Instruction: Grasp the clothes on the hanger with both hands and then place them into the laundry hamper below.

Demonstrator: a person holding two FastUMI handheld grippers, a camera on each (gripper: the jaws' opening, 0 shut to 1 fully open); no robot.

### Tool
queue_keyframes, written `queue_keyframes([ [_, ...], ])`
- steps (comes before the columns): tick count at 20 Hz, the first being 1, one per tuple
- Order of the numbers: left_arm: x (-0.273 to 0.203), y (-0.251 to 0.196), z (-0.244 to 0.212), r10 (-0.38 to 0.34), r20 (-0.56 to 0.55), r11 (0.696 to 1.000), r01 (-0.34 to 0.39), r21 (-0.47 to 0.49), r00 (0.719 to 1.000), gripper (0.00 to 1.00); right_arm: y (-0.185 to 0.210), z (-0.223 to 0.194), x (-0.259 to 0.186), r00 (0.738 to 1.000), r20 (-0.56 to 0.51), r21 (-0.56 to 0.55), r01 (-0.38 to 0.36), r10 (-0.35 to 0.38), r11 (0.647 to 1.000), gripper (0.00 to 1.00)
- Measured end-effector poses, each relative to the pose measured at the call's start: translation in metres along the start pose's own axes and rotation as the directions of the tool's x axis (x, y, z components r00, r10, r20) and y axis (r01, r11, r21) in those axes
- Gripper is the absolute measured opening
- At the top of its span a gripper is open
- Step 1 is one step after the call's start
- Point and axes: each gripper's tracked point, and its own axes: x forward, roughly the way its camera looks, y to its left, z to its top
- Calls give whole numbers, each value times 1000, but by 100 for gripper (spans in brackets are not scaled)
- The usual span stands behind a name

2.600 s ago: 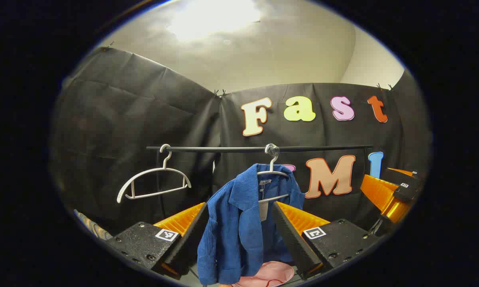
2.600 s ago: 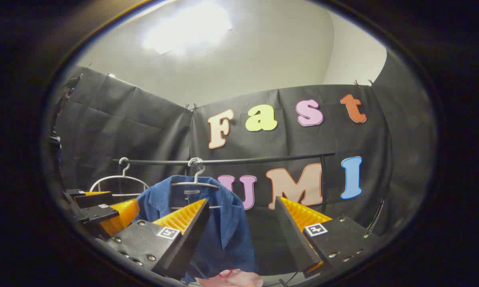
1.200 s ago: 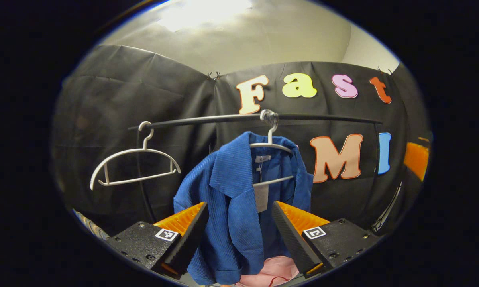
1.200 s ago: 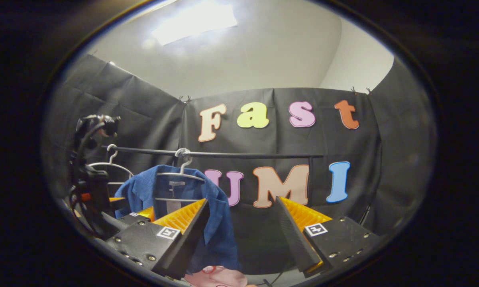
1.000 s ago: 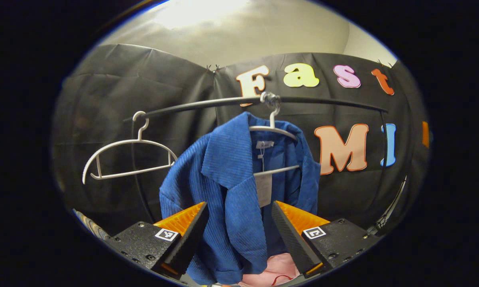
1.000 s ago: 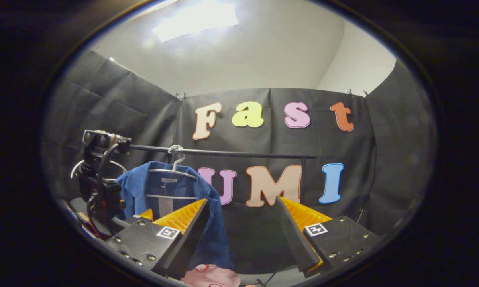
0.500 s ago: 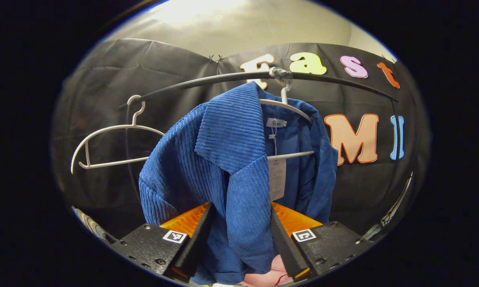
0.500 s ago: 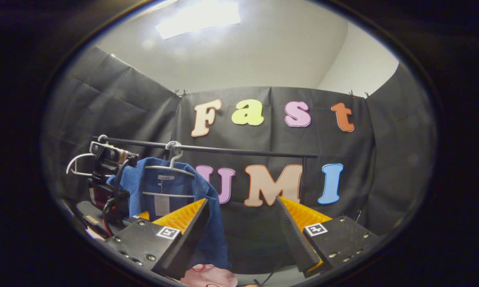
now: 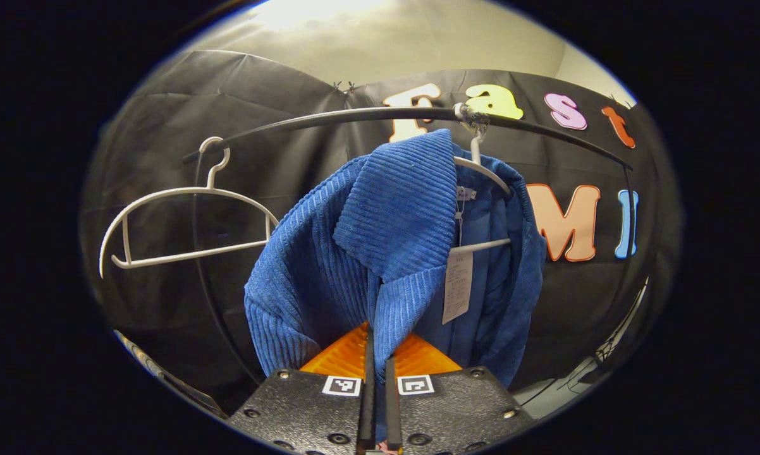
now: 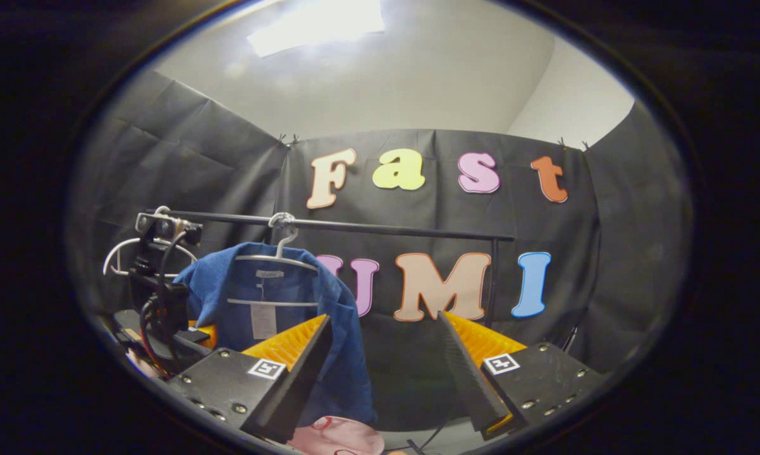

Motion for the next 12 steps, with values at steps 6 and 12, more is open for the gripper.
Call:
queue_keyframes([
  [6, -11, -5, 8, -151, -8, 988, 151, -37, 988, 2, 27, -27, 15, 999, -47, -17, 14, -15, 1000, 98],
  [12, -23, -3, 21, -196, -5, 980, 196, -35, 981, 2, 60, -54, 52, 996, -88, 1, -35, 35, 999, 98],
])
